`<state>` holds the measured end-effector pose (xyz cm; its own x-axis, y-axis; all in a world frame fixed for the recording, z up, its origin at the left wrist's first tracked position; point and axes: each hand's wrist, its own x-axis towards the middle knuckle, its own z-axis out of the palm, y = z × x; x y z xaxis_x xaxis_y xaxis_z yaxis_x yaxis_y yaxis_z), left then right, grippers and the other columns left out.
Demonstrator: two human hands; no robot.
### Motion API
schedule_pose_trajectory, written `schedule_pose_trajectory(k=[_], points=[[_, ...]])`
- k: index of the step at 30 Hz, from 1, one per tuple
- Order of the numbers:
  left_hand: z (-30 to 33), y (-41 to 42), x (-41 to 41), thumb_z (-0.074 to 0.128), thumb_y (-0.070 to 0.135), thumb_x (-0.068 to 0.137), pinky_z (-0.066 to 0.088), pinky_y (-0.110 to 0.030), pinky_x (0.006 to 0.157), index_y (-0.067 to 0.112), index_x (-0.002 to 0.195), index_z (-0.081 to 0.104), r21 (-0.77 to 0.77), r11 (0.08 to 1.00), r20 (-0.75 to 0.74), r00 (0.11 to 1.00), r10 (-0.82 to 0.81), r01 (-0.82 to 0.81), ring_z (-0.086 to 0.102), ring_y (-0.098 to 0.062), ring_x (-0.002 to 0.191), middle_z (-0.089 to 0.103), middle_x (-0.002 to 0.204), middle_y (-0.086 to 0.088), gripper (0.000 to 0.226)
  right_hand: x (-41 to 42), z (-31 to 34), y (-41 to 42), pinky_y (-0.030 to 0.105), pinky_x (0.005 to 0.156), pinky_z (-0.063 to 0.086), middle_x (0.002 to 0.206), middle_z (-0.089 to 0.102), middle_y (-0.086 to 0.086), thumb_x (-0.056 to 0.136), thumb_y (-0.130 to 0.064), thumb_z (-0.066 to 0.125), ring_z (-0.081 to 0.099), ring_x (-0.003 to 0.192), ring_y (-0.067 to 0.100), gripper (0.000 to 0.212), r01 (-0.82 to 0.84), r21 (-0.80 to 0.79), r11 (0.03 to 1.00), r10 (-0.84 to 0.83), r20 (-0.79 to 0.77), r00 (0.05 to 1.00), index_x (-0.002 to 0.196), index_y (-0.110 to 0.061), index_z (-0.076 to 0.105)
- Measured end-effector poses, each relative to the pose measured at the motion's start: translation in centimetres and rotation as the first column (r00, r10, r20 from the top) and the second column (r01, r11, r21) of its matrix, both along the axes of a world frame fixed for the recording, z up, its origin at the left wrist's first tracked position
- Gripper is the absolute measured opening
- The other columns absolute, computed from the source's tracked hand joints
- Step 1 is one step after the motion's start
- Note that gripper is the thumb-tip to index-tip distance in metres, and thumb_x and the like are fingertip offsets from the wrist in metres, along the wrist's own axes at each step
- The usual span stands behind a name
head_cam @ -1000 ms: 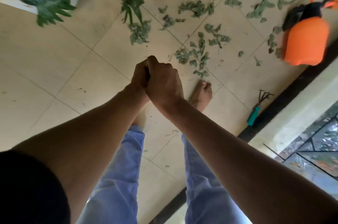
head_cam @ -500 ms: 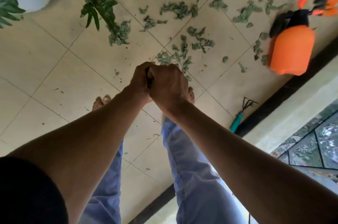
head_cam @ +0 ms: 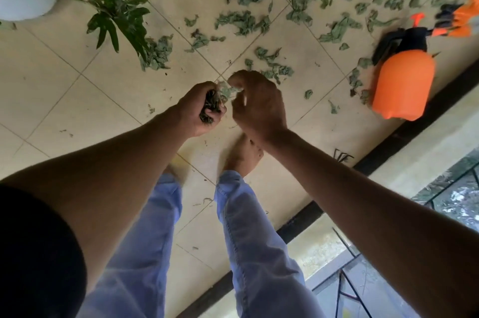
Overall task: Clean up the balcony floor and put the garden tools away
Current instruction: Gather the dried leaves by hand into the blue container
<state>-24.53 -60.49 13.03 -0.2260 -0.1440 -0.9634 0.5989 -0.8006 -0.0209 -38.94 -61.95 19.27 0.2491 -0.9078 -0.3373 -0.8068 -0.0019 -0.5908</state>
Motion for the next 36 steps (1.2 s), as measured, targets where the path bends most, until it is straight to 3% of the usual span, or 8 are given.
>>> schedule_pose_trajectory(k=[6,9,13,21,25,29,33,36], points=[[-4.1,1.7,1.2,0.056,0.026,0.099,0.025,-0.015,0.031,0.018,0.077,0.051,0.050,0.946,0.059,0.944,-0.324,0.321,0.052,-0.013,0.051,0.052,0.061,-0.002,0.024,-3.8,-7.6,-0.1,0.037,0.086,0.049,0.141,0.048,0.014,0.080,-0.004,0.067,0.048,0.127,0.034,0.071,-0.225,0.376,0.899,0.362,-0.347,0.865,0.147,-0.012,0.042],[-6.5,2.2,2.1,0.055,0.026,0.100,0.026,-0.016,0.030,0.018,0.078,0.049,0.053,0.956,0.036,0.956,-0.290,0.287,0.051,-0.012,0.050,0.050,0.062,-0.002,0.025,-4.6,-11.7,0.1,0.045,0.106,0.046,0.164,0.020,0.018,0.079,-0.003,0.072,0.027,0.147,0.038,0.095,-0.325,0.394,0.860,0.477,-0.391,0.787,0.159,-0.016,0.022],[-10.5,2.3,1.8,0.056,0.025,0.100,0.025,-0.015,0.031,0.017,0.082,0.050,0.027,0.957,0.068,0.954,-0.291,0.290,0.052,-0.012,0.048,0.051,0.061,-0.002,0.021,-4.6,-17.0,-0.6,0.049,0.119,0.032,0.169,-0.007,0.021,0.080,-0.003,0.074,0.002,0.156,0.040,0.108,-0.419,0.355,0.836,0.544,-0.434,0.718,0.163,-0.020,0.007],[-15.5,3.1,-0.2,0.061,0.025,0.097,0.025,-0.015,0.033,0.019,0.083,0.048,-0.001,0.941,0.048,0.940,-0.337,0.337,0.051,-0.012,0.051,0.053,0.061,-0.001,0.020,-3.0,-22.4,-2.9,0.056,0.123,0.014,0.165,-0.011,0.032,0.069,-0.040,0.091,-0.005,0.155,0.047,0.130,-0.586,0.278,0.761,0.632,-0.521,0.574,0.163,-0.023,0.003],[-16.1,4.0,-0.3,0.064,0.024,0.096,0.027,-0.016,0.033,0.018,0.079,0.051,-0.006,0.938,0.048,0.937,-0.346,0.347,0.052,-0.012,0.053,0.055,0.063,0.000,0.022,-3.6,-22.9,-1.9,0.057,0.119,0.029,0.166,-0.002,0.029,0.074,-0.020,0.086,0.007,0.153,0.049,0.116,-0.593,0.277,0.756,0.634,-0.534,0.559,0.161,-0.023,0.009],[-16.3,4.8,0.0,0.065,0.023,0.095,0.028,-0.017,0.034,0.018,0.079,0.051,0.012,0.939,0.062,0.937,-0.345,0.345,0.052,-0.012,0.054,0.054,0.065,-0.001,0.022,-3.9,-22.7,-0.6,0.047,0.088,0.055,0.156,0.026,0.025,0.072,0.000,0.077,0.037,0.136,0.044,0.093,-0.580,0.212,0.786,0.590,-0.536,0.604,0.150,-0.019,0.032],[-16.5,5.5,0.2,0.065,0.023,0.096,0.028,-0.017,0.034,0.017,0.080,0.051,0.018,0.943,0.064,0.941,-0.333,0.333,0.053,-0.012,0.053,0.054,0.065,-0.001,0.022,-4.3,-23.1,0.1,0.044,0.071,0.059,0.139,0.039,0.021,0.079,0.001,0.071,0.047,0.120,0.039,0.067,-0.482,0.157,0.862,0.491,-0.492,0.719,0.138,-0.018,0.045],[-16.7,5.8,0.3,0.064,0.023,0.096,0.028,-0.016,0.034,0.017,0.079,0.050,0.021,0.944,0.055,0.943,-0.329,0.328,0.052,-0.011,0.052,0.053,0.066,-0.001,0.022,-4.5,-23.6,0.3,0.046,0.072,0.060,0.135,0.040,0.020,0.085,-0.003,0.071,0.049,0.118,0.037,0.058,-0.407,0.141,0.902,0.424,-0.451,0.785,0.135,-0.016,0.047]])
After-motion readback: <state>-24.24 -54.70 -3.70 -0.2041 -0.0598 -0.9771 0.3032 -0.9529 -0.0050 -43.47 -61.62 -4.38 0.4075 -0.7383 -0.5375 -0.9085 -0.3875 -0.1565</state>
